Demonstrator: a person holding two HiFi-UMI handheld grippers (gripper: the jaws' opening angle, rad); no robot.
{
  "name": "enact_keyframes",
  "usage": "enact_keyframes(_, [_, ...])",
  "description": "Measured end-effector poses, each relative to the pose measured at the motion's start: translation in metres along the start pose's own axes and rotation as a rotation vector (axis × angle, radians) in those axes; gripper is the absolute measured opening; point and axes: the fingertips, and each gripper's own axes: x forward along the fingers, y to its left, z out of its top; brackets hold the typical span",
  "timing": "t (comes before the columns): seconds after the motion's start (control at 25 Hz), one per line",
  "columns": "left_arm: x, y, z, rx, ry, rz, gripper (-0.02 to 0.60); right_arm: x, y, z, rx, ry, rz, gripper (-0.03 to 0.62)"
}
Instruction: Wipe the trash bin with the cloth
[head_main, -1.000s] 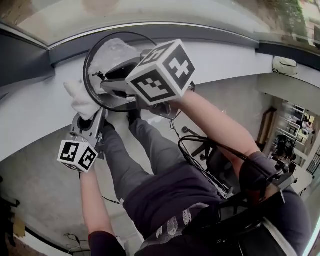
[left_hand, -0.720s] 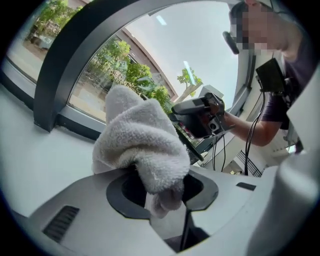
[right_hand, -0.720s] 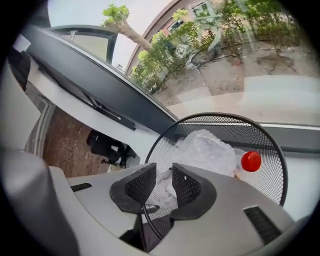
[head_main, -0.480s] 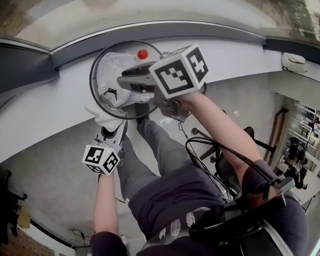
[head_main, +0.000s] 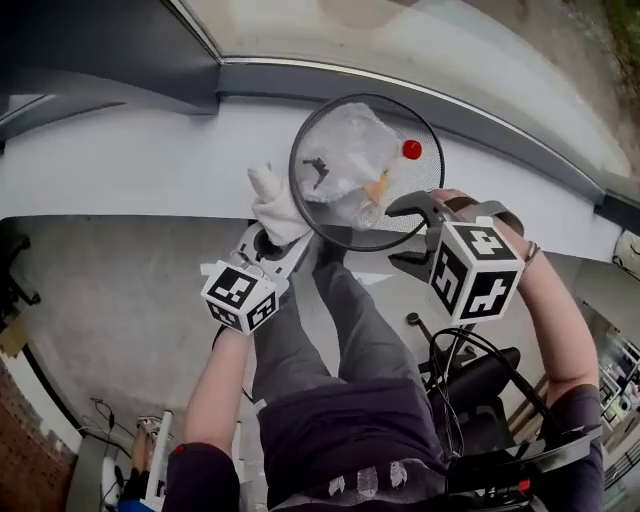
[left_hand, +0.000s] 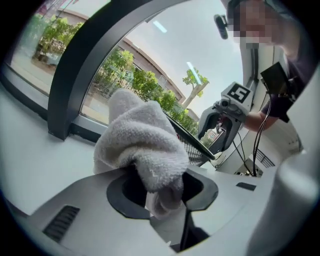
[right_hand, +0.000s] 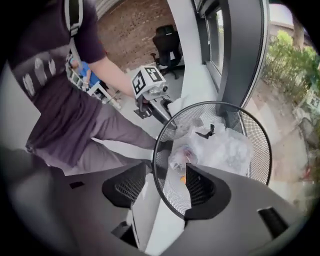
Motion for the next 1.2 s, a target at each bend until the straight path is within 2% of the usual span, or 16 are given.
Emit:
enact_keyframes(0.08, [0.003,0.004,0.008,0.060,0.009,-0.005,0.115,-0.006,0.003,0.003,0.043,-0.008,0.055,0.235])
enact_keyframes(0.12, [0.004,0.006,0.011,0.083,0.013,-0.010,0.115,-0.003,0.003,0.000,0.033,0.022,0.058,0.239])
enact_keyframes(0.24, [0.005,0.007,0.015,0.122,0.015,-0.014,0.115,0.022,0.003,-0.017,-0.090,0.197,0.030,0.239])
enact_keyframes(0.32, [0.003,0.005,0.016,0.178,0.039,-0.011,0.115,0.038,0.010,-0.021,-0.141,0.264,0.037,0.234])
enact_keyframes(0.36, [0.001,0.005,0.016,0.229,0.064,-0.007,0.115,0.043,0.013,-0.020,-0.145,0.267,0.046,0.137])
enact_keyframes(0.4, [0.001,0.006,0.015,0.297,0.094,-0.001,0.115,0.046,0.015,-0.016,-0.134,0.255,0.051,0.075])
enact_keyframes(0.48, [0.001,0.008,0.009,0.437,0.150,0.003,0.115,0.049,0.013,-0.006,-0.074,0.216,0.053,0.075])
enact_keyframes(0.52, [0.002,0.008,0.006,0.481,0.167,0.001,0.115,0.050,0.010,-0.001,-0.033,0.199,0.050,0.075])
enact_keyframes(0.68, [0.007,-0.001,-0.004,0.510,0.172,-0.028,0.115,0.049,-0.006,0.025,0.147,0.132,0.013,0.072])
enact_keyframes(0.8, [0.012,-0.031,-0.023,0.610,0.230,-0.101,0.115,0.041,-0.030,0.058,0.361,0.008,-0.011,0.069])
enact_keyframes(0.88, [0.014,-0.047,-0.030,0.575,0.221,-0.112,0.115,0.041,-0.038,0.076,0.436,-0.038,-0.017,0.071])
enact_keyframes(0.96, [0.009,-0.044,-0.029,0.492,0.198,-0.084,0.115,0.041,-0.037,0.085,0.408,-0.051,-0.026,0.072])
enact_keyframes(1.0, [0.005,-0.038,-0.028,0.481,0.199,-0.066,0.115,0.038,-0.035,0.086,0.377,-0.055,-0.030,0.072])
enact_keyframes(1.04, [0.001,-0.031,-0.028,0.487,0.206,-0.051,0.115,0.030,-0.032,0.084,0.342,-0.049,-0.033,0.080])
enact_keyframes(1.12, [-0.009,-0.016,-0.027,0.510,0.219,-0.033,0.115,0.012,-0.025,0.066,0.273,0.009,-0.052,0.175])
enact_keyframes(1.2, [-0.021,0.002,-0.022,0.528,0.218,-0.010,0.115,0.003,-0.022,0.037,0.196,0.105,-0.091,0.181])
